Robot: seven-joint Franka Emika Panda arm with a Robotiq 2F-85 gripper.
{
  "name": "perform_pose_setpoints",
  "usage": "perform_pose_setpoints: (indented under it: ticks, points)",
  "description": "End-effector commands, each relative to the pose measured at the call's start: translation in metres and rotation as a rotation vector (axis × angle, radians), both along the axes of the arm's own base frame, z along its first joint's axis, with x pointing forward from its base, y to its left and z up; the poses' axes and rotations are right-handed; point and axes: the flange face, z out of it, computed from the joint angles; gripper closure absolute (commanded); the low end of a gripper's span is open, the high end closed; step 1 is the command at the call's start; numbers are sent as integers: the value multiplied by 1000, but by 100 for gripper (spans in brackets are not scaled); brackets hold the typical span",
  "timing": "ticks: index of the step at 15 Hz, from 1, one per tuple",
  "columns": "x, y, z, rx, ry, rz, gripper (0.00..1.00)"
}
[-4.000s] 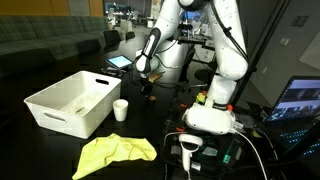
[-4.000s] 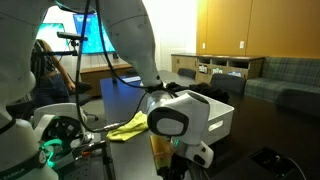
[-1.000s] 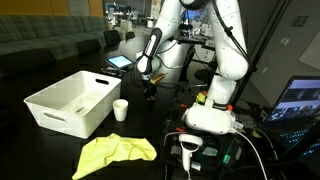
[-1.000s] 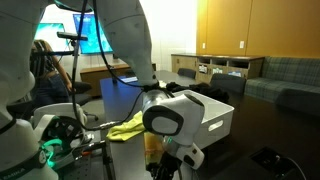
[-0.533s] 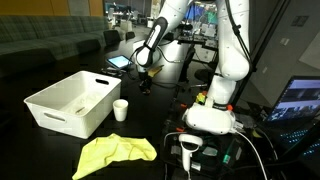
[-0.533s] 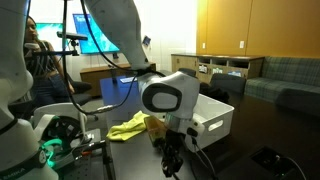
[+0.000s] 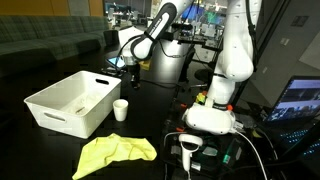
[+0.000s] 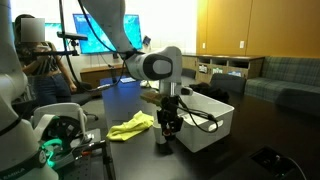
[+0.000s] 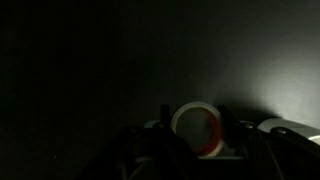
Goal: Pick up the two cloths and put them in the box, then pick up the seal tape and marker and put them in the cup
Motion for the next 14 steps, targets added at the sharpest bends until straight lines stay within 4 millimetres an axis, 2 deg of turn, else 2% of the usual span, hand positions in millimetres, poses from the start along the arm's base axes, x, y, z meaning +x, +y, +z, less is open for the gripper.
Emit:
perform_pose_setpoints:
  ticks: [1,3,6,10,14]
  points:
    - [7,42,23,-26,1,109,75]
    - [14,65,26,-13,8,143,75]
    - [23,87,26,7,20,161,75]
    - [37,108,18,46,33,157,75]
    - [46,117,3,88,70,131,75]
